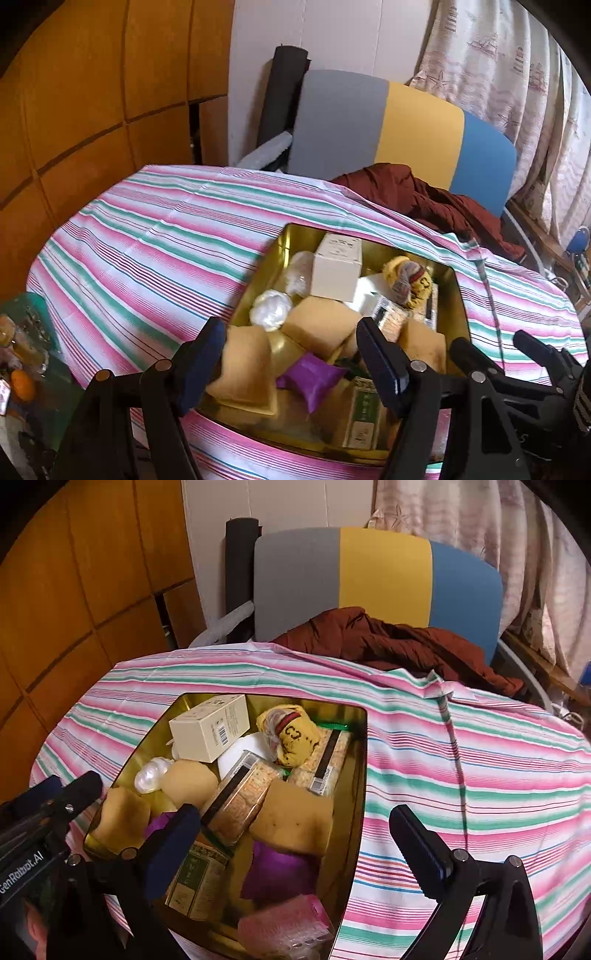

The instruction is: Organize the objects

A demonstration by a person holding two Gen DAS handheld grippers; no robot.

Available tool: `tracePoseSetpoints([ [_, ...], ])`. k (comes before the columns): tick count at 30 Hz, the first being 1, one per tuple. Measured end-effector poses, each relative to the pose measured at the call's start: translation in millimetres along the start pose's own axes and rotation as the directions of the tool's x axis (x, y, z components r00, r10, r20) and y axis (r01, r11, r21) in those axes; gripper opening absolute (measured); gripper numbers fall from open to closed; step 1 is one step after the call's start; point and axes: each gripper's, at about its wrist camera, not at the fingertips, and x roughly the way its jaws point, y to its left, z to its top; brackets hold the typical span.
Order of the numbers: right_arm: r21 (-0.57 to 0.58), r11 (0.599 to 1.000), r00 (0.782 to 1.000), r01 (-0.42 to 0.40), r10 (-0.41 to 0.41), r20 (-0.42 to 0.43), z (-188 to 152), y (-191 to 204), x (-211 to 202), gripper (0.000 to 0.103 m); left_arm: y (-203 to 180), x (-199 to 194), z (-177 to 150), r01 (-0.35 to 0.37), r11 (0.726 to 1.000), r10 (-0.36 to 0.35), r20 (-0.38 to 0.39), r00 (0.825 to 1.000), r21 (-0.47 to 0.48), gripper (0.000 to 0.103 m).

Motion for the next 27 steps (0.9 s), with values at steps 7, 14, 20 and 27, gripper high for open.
tracePoseSetpoints([
  [7, 0.008, 1.000, 1.000, 0.020, -0.020, -0.019, 0, 2, 3, 0.103, 3, 2, 0, -0.051, 0.998, 0.051, -0.020, 0.998, 0.023, 0.074],
  [14, 0.019, 0.999, 0.999, 0.039, -0.039, -0.010, 0, 3, 2, 0.103, 1, 9, -4, -0.060, 0.998, 0.062, -0.084, 0.995, 0.028, 0.074],
  [20, 0.030, 0.998, 0.999, 0.051, -0.051, -0.012, -1, 2, 3, 0.103, 2, 10, -3, -0.078, 0.997, 0.080, -0.086, 0.993, 0.025, 0.074],
  [27, 0.031, 0.997, 0.997, 0.076, -0.075, -0.011, 0, 1, 3, 0.103, -4, 8, -2, -0.106, 0.992, 0.110, -0.062, 0.992, 0.066, 0.074],
])
